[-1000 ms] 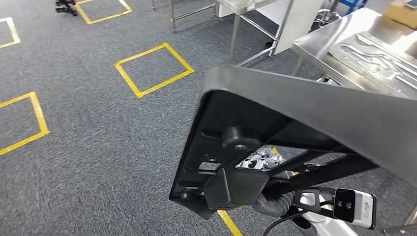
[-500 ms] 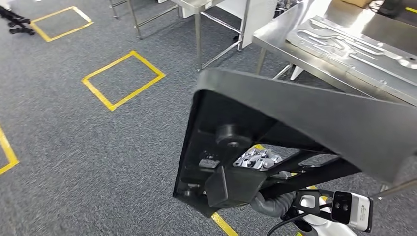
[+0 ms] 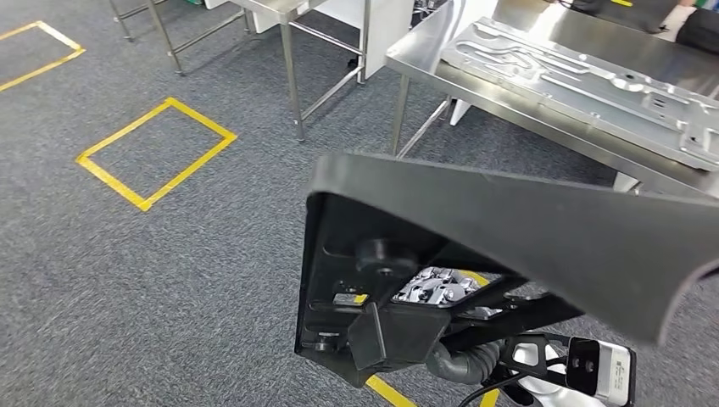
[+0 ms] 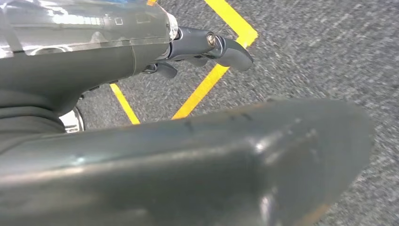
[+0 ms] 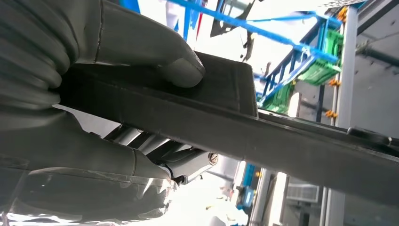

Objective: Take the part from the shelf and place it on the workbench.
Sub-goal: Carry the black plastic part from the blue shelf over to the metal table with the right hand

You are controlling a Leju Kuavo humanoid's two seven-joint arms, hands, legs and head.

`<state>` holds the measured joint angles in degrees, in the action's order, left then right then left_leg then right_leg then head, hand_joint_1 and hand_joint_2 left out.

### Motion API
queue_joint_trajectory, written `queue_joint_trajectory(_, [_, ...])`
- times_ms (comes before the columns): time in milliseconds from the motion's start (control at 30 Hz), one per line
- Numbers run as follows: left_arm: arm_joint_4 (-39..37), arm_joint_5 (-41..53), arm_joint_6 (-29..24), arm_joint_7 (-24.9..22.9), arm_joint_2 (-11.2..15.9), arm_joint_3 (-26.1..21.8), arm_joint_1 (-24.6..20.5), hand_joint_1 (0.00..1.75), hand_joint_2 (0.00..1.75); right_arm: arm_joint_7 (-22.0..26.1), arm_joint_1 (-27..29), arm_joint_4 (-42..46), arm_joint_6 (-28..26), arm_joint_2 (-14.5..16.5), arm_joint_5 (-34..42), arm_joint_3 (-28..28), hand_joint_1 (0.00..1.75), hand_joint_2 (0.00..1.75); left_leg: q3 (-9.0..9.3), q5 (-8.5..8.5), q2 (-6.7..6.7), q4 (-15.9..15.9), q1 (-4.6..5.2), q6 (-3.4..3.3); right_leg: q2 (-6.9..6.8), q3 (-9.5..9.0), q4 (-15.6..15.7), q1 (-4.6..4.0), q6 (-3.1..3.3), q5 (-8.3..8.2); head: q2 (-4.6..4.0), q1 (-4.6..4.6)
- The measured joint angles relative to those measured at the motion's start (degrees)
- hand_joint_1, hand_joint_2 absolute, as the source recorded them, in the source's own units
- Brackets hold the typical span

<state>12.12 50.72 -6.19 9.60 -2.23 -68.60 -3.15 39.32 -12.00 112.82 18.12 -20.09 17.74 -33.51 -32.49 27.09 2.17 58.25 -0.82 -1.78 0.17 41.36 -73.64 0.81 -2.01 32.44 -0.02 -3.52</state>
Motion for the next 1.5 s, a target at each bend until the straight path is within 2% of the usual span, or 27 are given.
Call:
queue_joint_trajectory(33, [0.0, 0.0, 0.01, -0.01, -0.03, -0.01, -0.07, 0.0, 0.0, -0.18, 0.0, 0.03, 0.0, 0.0, 0.03, 0.01, 1.59, 1.75, 0.14, 0.1, 0.64, -0.01, 0.02, 0.08, -0.44, -1.33, 2.52, -0.03, 0.13, -1.7, 0.0, 0.0])
queue_joint_trajectory(100, [0.01, 0.01, 0.06, 0.0, -0.18, -0.01, -0.21, 0.0, 0.0, -0.67, -0.03, 0.33, -0.01, 0.01, 0.03, 0.04, 1.59, 1.75, 0.55, 0.37, 1.72, 0.01, 0.18, 0.39, -3.02, -5.57, 10.48, -0.53, 0.76, -5.06, 0.0, 0.01])
queue_joint_trajectory(167, [0.0, 0.01, 0.13, 0.0, -0.33, -0.01, -0.24, 0.0, 0.0, -1.06, -0.06, 0.85, -0.02, 0.06, -0.01, 0.09, 1.59, 1.75, 0.86, 0.68, 2.74, 0.0, 0.4, 0.89, -5.08, -7.93, 15.16, -1.24, 1.47, -6.05, 0.0, 0.01])
queue_joint_trajectory(200, [0.0, 0.01, 0.21, 0.01, -0.39, -0.01, -0.29, 0.0, 0.0, -1.19, -0.05, 1.04, 0.01, 0.09, -0.02, 0.14, 1.59, 1.75, 1.03, 0.81, 3.39, -0.08, 0.47, 1.19, -5.0, -8.03, 15.67, -1.51, 1.68, -5.83, 0.0, 0.01])
queue_joint_trajectory(267, [0.01, 0.02, 0.39, 0.05, -0.47, -0.01, -0.61, 0.0, 0.0, -1.25, -0.16, 1.01, 0.4, 0.11, 0.46, 0.42, 1.59, 1.75, 1.5, 1.11, 4.36, -0.19, 0.45, 1.77, -3.43, -8.11, 16.12, -1.37, 2.15, -6.14, 0.0, 0.01])
queue_joint_trajectory(333, [0.01, -0.06, 0.44, 0.03, -0.58, -0.02, -1.01, 0.0, 0.0, -0.62, -1.27, 0.06, 1.57, 0.11, 2.54, 1.05, 1.59, 1.75, 0.83, 2.77, 2.38, 2.09, 0.34, 2.3, -1.93, -8.53, 16.88, -0.88, 2.69, -6.68, 0.0, 0.0])
queue_joint_trajectory(400, [0.01, -0.39, 0.13, -0.29, -0.7, -0.2, -1.12, 0.0, 0.0, 0.12, -2.93, -1.77, 2.95, 0.08, 5.13, 1.8, 1.59, 1.75, -2.34, 6.22, -0.75, 8.79, 0.19, 2.6, -0.45, -8.66, 17.15, -0.64, 3.09, -6.94, 0.0, 0.0])
queue_joint_trajectory(467, [0.01, -0.75, -0.48, -0.55, -0.79, -0.57, -1.07, 0.0, 0.0, -0.23, -4.02, -3.47, 3.56, 0.03, 6.21, 2.21, 1.59, 1.75, -5.83, 8.29, -1.74, 15.27, 0.14, 2.81, 1.14, -8.59, 16.99, -0.68, 3.24, -6.94, 0.0, 0.0])
queue_joint_trajectory(500, [0.01, -0.85, -0.77, -0.51, -0.81, -0.77, -1.11, 0.0, 0.0, -0.73, -4.41, -4.04, 3.5, 0.02, 6.21, 2.25, 1.59, 1.75, -6.49, 7.71, -1.87, 15.96, 0.13, 2.89, 1.95, -8.57, 16.84, -0.67, 3.2, -6.89, 0.0, 0.0])
queue_joint_trajectory(533, [0.01, -0.86, -1.0, -0.43, -0.84, -0.97, -1.22, 0.0, 0.0, -1.28, -4.74, -4.49, 3.32, 0.02, 6.06, 2.19, 1.59, 1.75, -6.06, 6.01, -2.02, 14.32, 0.07, 2.92, 2.73, -8.57, 16.62, -0.62, 3.09, -6.79, 0.0, 0.0])
queue_joint_trajectory(567, [0.01, -0.86, -1.14, -0.36, -0.86, -1.13, -1.35, 0.0, 0.0, -1.72, -5.01, -4.77, 3.12, 0.02, 5.89, 2.09, 1.59, 1.75, -4.86, 3.73, -2.44, 11.08, -0.02, 2.92, 3.44, -8.58, 16.36, -0.57, 2.94, -6.63, 0.0, 0.0])
queue_joint_trajectory(633, [0.01, -0.86, -1.2, -0.31, -0.9, -1.34, -1.51, 0.0, 0.0, -1.97, -5.23, -5.18, 2.82, 0.02, 5.66, 1.92, 1.59, 1.75, -1.94, 0.53, -4.96, 4.0, -0.34, 2.68, 4.68, -8.33, 15.61, -0.5, 2.44, -6.19, 0.0, 0.0])
queue_joint_trajectory(700, [0.01, -0.87, -1.26, -0.39, -0.98, -1.4, -1.5, 0.0, 0.0, -1.36, -5.24, -5.61, 2.92, 0.02, 5.57, 1.89, 1.59, 1.75, -0.81, -0.01, -6.55, 1.2, -0.38, 2.21, 5.78, -7.75, 15.13, -0.41, 1.79, -6.05, 0.0, -0.01])
queue_joint_trajectory(767, [0.01, -0.92, -1.32, -0.5, -1.15, -1.43, -1.54, 0.0, 0.0, -0.37, -5.09, -6.08, 3.35, 0.09, 5.61, 2.06, 1.59, 1.75, -0.77, -0.2, -5.49, 0.88, -0.24, 1.47, 6.74, -7.37, 15.18, -0.2, 1.04, -6.21, 0.0, -0.01])
queue_joint_trajectory(833, [0.03, -0.98, -1.24, -0.47, -1.35, -1.45, -1.64, 0.0, 0.0, 0.26, -4.63, -6.46, 4.61, 0.23, 5.56, 2.66, 1.59, 1.75, -0.44, -0.48, -4.14, 0.24, -0.31, 0.63, 4.9, -6.61, 13.7, -0.21, 0.4, -5.22, 0.0, 0.01])
queue_joint_trajectory(900, [0.05, -1.12, -1.08, -0.34, -1.45, -1.55, -1.56, 0.0, 0.0, 0.45, -3.45, -6.69, 7.16, 0.39, 4.88, 3.87, 1.59, 1.75, -0.18, -0.55, -2.84, -0.16, -0.31, 0.13, 1.6, -3.89, 8.12, -0.23, -0.04, -2.37, 0.0, 0.02])
queue_joint_trajectory(967, [0.05, -1.32, -1.02, -0.2, -1.48, -1.73, -1.27, 0.0, 0.0, 0.49, -1.66, -6.88, 9.55, 0.52, 3.97, 5.31, 1.59, 1.75, -0.14, -0.39, -1.5, -0.15, -0.23, 0.0, 0.4, -0.32, 1.48, 0.01, -0.37, -0.03, 0.0, 0.02])
queue_joint_trajectory(1000, [0.05, -1.42, -1.0, -0.14, -1.5, -1.82, -1.17, 0.0, 0.0, 0.5, -0.91, -6.99, 10.21, 0.55, 3.71, 5.9, 1.59, 1.75, -0.09, -0.27, -0.77, -0.14, -0.22, 0.01, 0.19, 0.52, 0.16, 0.1, -0.47, -0.15, 0.0, 0.01])
queue_joint_trajectory(1033, [0.05, -1.48, -0.96, -0.05, -1.54, -1.9, -1.13, 0.0, 0.0, 0.5, -0.41, -7.1, 10.61, 0.55, 3.56, 6.36, 1.59, 1.75, 0.02, -0.13, 0.0, -0.13, -0.21, 0.07, -0.06, 0.19, 1.15, 0.14, -0.47, -1.35, 0.0, 0.01])
queue_joint_trajectory(1067, [0.05, -1.51, -0.89, 0.01, -1.61, -1.99, -1.14, 0.0, 0.0, 0.5, -0.12, -7.19, 10.87, 0.55, 3.5, 6.68, 1.59, 1.75, 0.2, 0.01, 0.71, -0.14, -0.2, 0.16, -0.55, -1.19, 4.03, 0.1, -0.37, -3.22, 0.0, 0.01])
queue_joint_trajectory(1133, [0.05, -1.54, -0.73, 0.13, -1.78, -2.21, -1.2, 0.0, 0.0, 0.51, 0.1, -7.27, 11.17, 0.56, 3.34, 7.2, 1.59, 1.75, 0.72, 0.39, 1.98, -0.15, -0.01, 0.56, -3.44, -5.27, 11.94, -0.4, 0.22, -6.45, 0.0, 0.01])
queue_joint_trajectory(1200, [0.05, -1.54, -0.65, 0.18, -1.9, -2.46, -1.21, 0.0, 0.0, 0.57, 0.09, -7.31, 11.27, 0.58, 3.19, 7.53, 1.59, 1.75, 1.16, 0.76, 3.14, -0.2, 0.22, 1.15, -5.14, -7.11, 15.72, -1.03, 0.94, -7.21, 0.0, 0.01])
queue_joint_trajectory(1267, [0.05, -1.54, -0.55, 0.19, -1.96, -2.63, -1.29, 0.0, 0.0, 0.61, 0.06, -7.44, 11.26, 0.59, 3.11, 7.69, 1.59, 1.75, 1.65, 1.0, 4.44, -0.47, 0.32, 1.78, -3.73, -7.0, 15.93, -1.19, 1.54, -7.21, 0.0, 0.0])
queue_joint_trajectory(1300, [0.05, -1.53, -0.46, 0.19, -1.97, -2.68, -1.39, 0.0, 0.0, 0.62, 0.04, -7.54, 11.24, 0.59, 3.09, 7.73, 1.59, 1.75, 1.88, 1.26, 4.23, -0.35, 0.29, 2.13, -2.99, -7.13, 16.21, -1.05, 1.83, -7.37, 0.0, 0.0])
queue_joint_trajectory(1367, [0.05, -1.52, -0.33, 0.19, -1.98, -2.73, -1.59, 0.0, 0.0, 0.67, -0.24, -7.76, 11.21, 0.58, 3.07, 7.72, 1.59, 1.75, 0.93, 3.2, 1.66, 2.42, 0.17, 2.71, -1.67, -7.48, 16.77, -0.65, 2.47, -7.73, 0.0, 0.0])
queue_joint_trajectory(1433, [0.05, -1.52, -0.21, 0.17, -2.01, -2.76, -1.48, 0.0, 0.0, 0.71, -0.5, -8.09, 11.17, 0.56, 3.07, 7.68, 1.59, 1.75, -2.59, 6.82, -1.18, 9.6, 0.03, 2.97, -0.36, -7.48, 16.84, -0.53, 2.88, -7.82, 0.0, 0.0])
queue_joint_trajectory(1500, [0.05, -1.52, -0.11, 0.13, -2.03, -2.79, -1.19, 0.0, 0.0, 0.72, -0.5, -8.49, 11.13, 0.55, 3.08, 7.64, 1.59, 1.75, -5.77, 8.47, -1.76, 15.47, 0.05, 3.06, 1.25, -7.4, 16.68, -0.67, 3.03, -7.79, 0.0, 0.0])
